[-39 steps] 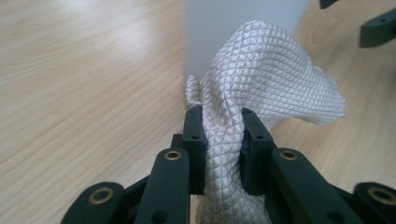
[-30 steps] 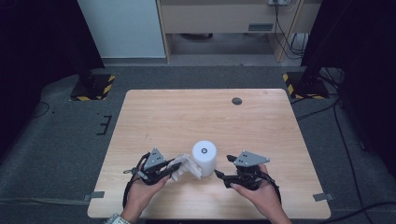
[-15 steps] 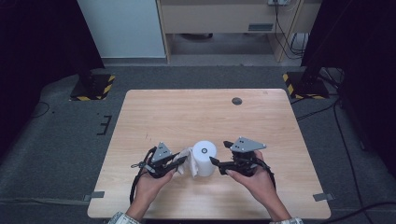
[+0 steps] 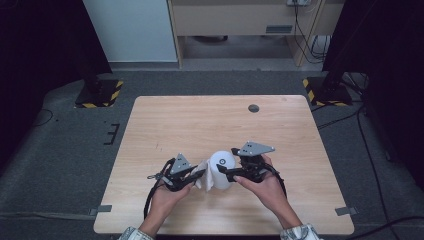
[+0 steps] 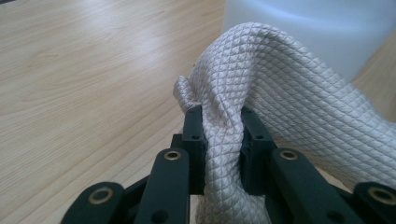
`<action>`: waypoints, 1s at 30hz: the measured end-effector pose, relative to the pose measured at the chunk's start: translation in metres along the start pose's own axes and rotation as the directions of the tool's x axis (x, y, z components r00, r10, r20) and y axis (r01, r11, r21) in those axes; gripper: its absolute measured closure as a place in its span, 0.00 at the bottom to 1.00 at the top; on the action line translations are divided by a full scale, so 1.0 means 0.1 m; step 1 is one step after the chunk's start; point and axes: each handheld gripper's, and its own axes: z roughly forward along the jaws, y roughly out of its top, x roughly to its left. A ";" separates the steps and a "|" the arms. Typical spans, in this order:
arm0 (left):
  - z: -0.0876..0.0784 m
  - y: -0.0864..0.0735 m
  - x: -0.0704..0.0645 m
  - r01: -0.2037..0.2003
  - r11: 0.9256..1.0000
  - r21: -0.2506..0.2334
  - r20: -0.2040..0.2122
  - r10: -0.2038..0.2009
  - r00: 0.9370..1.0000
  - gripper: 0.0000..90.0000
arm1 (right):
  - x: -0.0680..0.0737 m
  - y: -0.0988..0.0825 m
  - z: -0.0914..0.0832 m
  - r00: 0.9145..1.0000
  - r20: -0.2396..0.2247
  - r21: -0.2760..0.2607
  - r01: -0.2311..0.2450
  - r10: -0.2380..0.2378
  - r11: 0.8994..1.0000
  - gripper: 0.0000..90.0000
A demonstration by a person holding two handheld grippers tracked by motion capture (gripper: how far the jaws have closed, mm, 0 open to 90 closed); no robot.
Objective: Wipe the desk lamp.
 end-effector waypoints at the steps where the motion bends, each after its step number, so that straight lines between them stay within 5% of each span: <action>1: 0.01 0.01 -0.02 -0.002 1.000 0.000 0.005 0.002 1.000 0.83 | 0.00 -0.01 0.00 1.000 0.004 0.009 0.003 -0.003 1.000 0.23; 13: 0.13 0.04 -0.24 -0.048 0.999 0.020 0.042 0.047 0.998 0.83 | -0.12 -0.14 -0.12 0.999 -0.011 0.013 -0.052 0.052 0.999 0.14; 21: 0.12 0.04 -0.22 -0.050 0.999 0.012 0.041 0.049 0.998 0.83 | -0.12 -0.24 -0.21 1.000 -0.014 0.068 0.000 0.001 0.998 0.10; 28: -0.06 0.16 -0.26 -0.043 0.994 -0.098 0.054 0.049 0.997 0.83 | -0.13 -0.22 -0.17 0.999 -0.045 0.025 0.009 -0.008 1.000 0.12; 30: -0.05 0.16 -0.30 -0.052 0.995 -0.084 0.065 0.058 0.996 0.83 | -0.12 -0.22 -0.16 0.999 -0.041 0.028 0.017 -0.016 0.999 0.11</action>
